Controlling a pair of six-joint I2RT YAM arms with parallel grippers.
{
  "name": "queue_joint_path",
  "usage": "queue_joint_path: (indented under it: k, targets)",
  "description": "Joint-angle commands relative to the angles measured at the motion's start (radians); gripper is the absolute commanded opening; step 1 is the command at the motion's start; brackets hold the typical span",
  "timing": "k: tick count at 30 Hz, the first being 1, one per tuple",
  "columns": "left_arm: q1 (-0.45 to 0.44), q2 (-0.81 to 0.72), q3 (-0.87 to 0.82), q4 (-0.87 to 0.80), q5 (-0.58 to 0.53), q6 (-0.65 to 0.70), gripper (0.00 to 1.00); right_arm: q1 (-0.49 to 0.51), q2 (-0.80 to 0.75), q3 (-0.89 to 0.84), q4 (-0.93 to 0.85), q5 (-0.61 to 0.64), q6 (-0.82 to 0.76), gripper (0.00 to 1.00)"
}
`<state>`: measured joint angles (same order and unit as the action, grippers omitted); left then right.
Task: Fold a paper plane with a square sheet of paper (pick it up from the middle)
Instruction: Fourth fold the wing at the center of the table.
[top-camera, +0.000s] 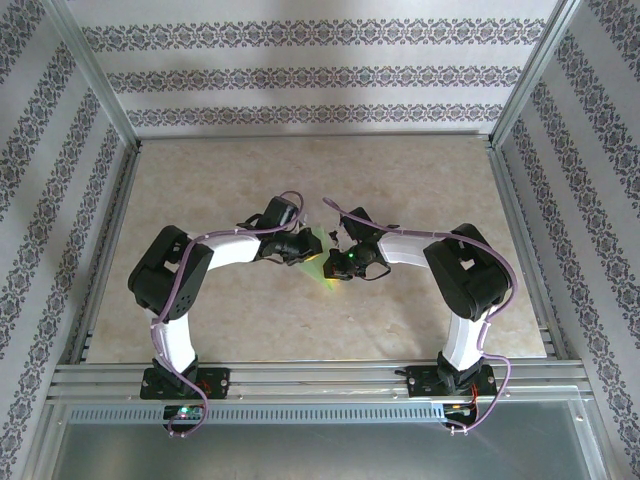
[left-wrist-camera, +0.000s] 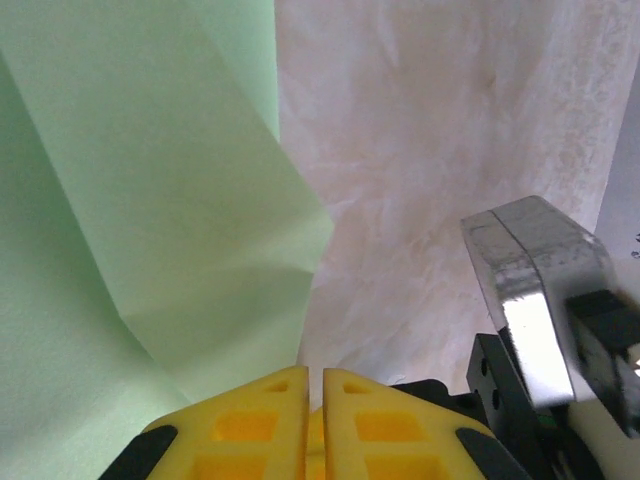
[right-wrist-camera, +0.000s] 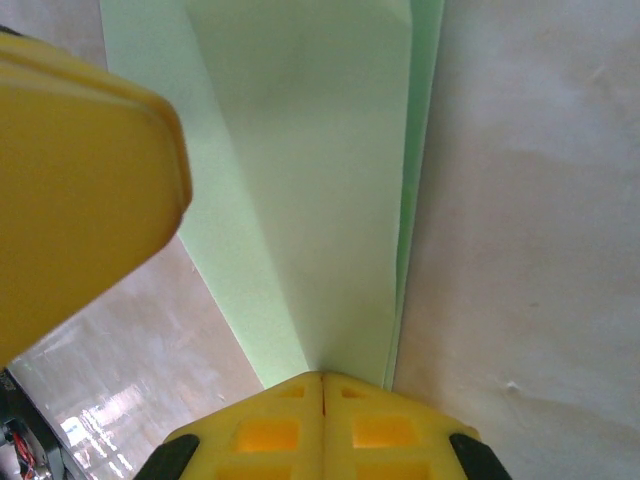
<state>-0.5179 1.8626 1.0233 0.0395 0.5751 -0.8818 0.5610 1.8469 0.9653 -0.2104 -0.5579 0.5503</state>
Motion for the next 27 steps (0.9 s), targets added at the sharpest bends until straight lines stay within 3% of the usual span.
queue_joint_path:
  k: [1, 8, 17, 27]
  targets:
    - [-0.013, 0.038, 0.002, -0.029, -0.004, 0.034, 0.12, 0.005, 0.055, -0.028, -0.093, 0.089, -0.016, 0.05]
    - [-0.023, 0.078, 0.024, -0.035, 0.007, 0.047, 0.12, 0.006, 0.063, -0.026, -0.099, 0.09, -0.016, 0.05]
    - [-0.021, 0.102, 0.069, -0.174, -0.094, 0.115, 0.12, 0.008, 0.075, -0.024, -0.183, 0.118, -0.091, 0.05]
    - [0.054, 0.148, 0.141, -0.225, -0.087, 0.183, 0.12, 0.007, 0.09, -0.027, -0.222, 0.13, -0.122, 0.05]
